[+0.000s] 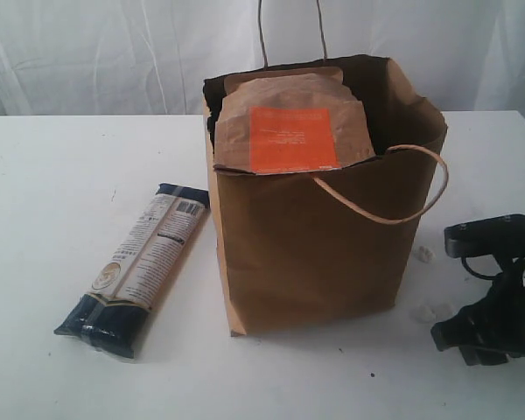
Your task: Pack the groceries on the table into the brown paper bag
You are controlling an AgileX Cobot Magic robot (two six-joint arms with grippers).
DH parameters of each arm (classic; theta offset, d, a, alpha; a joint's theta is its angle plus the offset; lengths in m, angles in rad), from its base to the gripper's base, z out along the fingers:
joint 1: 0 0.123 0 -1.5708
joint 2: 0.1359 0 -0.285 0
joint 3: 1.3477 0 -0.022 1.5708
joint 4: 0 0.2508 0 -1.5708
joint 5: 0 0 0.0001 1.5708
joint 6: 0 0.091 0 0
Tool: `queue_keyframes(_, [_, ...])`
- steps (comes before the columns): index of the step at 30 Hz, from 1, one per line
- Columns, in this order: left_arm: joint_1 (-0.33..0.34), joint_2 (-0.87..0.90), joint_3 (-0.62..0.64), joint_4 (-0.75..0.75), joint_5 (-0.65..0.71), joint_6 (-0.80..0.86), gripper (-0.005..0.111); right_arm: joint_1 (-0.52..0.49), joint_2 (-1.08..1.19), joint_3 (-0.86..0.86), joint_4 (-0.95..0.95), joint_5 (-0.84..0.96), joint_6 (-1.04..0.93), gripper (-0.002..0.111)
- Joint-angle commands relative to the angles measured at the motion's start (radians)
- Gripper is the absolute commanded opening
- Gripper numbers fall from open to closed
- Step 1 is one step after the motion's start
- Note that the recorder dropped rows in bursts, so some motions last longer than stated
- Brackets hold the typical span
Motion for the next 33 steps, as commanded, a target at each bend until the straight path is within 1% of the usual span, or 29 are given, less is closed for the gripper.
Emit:
queue_keyframes(1, [0.001, -0.004, 0.003, -0.004, 0.003, 0.000, 0.000, -0.003, 0.035, 0.004, 0.005, -0.049, -0.014, 0.047])
queue_keyframes(10, [0.001, -0.004, 0.003, -0.004, 0.003, 0.000, 0.000, -0.003, 0.104, 0.004, 0.005, -0.064, -0.014, 0.047])
queue_keyframes(11, [0.001, -0.004, 0.003, -0.004, 0.003, 0.000, 0.000, -0.003, 0.110, 0.004, 0.005, -0.064, -0.014, 0.045])
queue_keyframes(13, [0.001, -0.004, 0.003, -0.004, 0.003, 0.000, 0.000, -0.003, 0.115, 0.004, 0.005, -0.064, -0.014, 0.038])
queue_keyframes(18, [0.001, -0.004, 0.003, -0.004, 0.003, 0.000, 0.000, -0.003, 0.117, 0.004, 0.005, -0.064, -0.014, 0.013])
queue_keyframes(20, [0.001, -0.004, 0.003, -0.004, 0.003, 0.000, 0.000, -0.003, 0.117, 0.004, 0.005, -0.076, -0.014, 0.008])
queue_keyframes(28, [0.001, -0.004, 0.003, -0.004, 0.003, 0.000, 0.000, -0.003, 0.115, 0.004, 0.005, -0.107, -0.014, 0.008])
queue_keyframes(33, [0.001, -0.004, 0.003, -0.004, 0.003, 0.000, 0.000, -0.003, 0.068, 0.004, 0.005, -0.070, -0.014, 0.008])
